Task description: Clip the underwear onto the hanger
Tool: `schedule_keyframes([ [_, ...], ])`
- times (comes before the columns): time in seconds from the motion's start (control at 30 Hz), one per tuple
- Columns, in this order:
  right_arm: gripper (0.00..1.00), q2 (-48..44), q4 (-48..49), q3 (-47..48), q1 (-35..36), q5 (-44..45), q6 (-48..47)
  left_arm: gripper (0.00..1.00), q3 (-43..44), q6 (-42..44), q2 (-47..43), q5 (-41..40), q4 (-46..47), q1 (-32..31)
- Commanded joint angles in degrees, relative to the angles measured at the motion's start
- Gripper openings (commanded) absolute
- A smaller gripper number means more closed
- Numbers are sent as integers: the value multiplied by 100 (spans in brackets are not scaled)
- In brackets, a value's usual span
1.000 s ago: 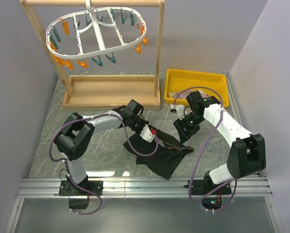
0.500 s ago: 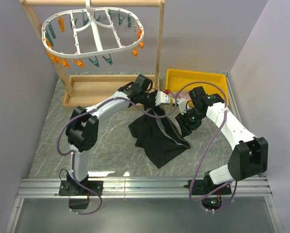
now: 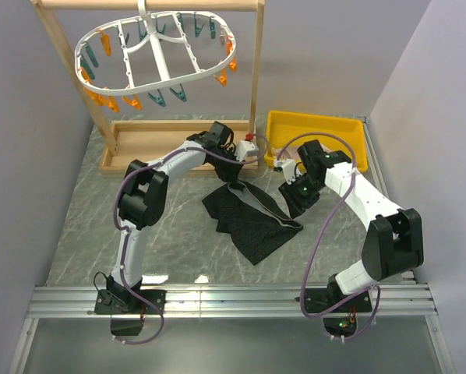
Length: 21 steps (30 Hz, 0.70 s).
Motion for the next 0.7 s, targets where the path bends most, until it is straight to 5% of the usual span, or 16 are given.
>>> schedule_keyframes([
  [0.0,50,5,227,-180,308,401,220,16,143,-394,-269,281,-64,68],
  [0.3,61,286,394,-418,458,1087,616,50,-209,-368,-567,457,50,208],
  [0.67,39,110,543,-154,1038,1035,941,52,-315,-376,-708,773,7,542],
])
